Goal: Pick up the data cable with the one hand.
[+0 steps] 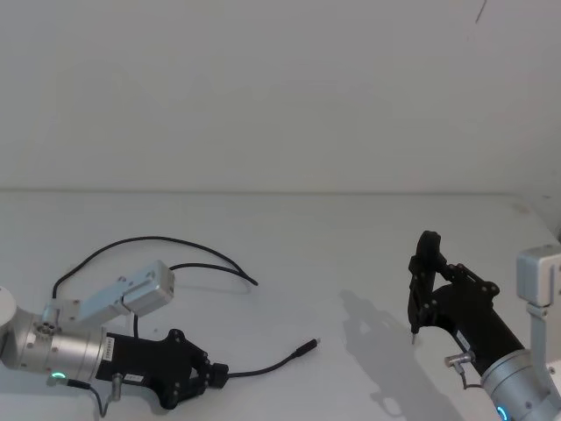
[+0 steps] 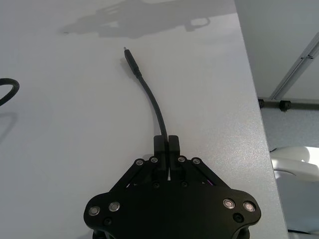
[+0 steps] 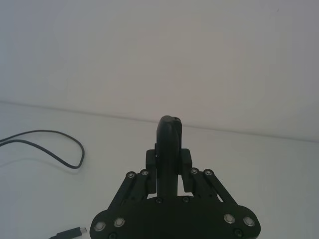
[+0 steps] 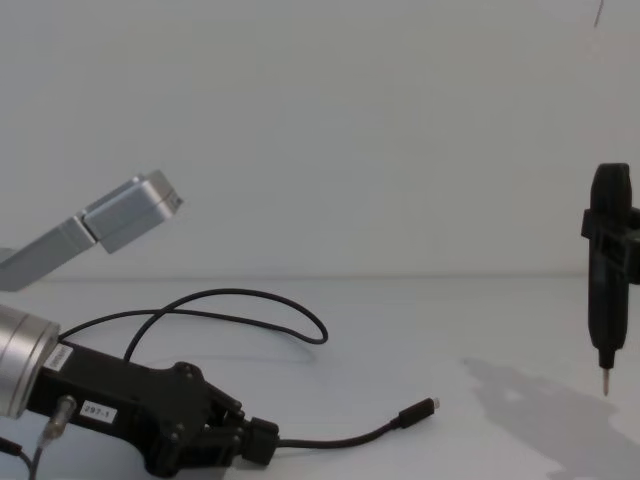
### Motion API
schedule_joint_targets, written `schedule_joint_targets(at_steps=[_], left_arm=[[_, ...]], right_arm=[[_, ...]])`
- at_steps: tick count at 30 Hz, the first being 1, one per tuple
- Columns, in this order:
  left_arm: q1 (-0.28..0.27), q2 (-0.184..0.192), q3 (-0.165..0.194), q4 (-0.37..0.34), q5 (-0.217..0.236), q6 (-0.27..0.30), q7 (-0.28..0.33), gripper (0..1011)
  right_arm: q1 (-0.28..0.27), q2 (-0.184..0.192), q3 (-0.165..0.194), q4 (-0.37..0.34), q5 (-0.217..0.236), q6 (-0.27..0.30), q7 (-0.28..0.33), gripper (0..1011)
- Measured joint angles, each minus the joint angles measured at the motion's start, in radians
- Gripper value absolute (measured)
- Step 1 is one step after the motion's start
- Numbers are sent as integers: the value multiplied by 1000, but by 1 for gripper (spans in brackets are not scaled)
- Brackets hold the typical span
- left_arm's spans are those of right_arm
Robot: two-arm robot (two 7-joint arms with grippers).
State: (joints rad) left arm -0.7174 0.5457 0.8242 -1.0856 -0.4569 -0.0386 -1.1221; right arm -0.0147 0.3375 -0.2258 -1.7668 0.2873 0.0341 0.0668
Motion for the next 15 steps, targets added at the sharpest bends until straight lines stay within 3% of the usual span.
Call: schedule_joint_targets(at_steps=[6, 15], left_arm=[[0, 1, -2, -3, -2, -1, 4, 40], [8, 13, -37, -47, -39, -11, 24, 40]], right_arm=[[0, 0, 0, 0, 0, 0, 0, 279], [0, 0, 0, 0, 0, 0, 0, 279]])
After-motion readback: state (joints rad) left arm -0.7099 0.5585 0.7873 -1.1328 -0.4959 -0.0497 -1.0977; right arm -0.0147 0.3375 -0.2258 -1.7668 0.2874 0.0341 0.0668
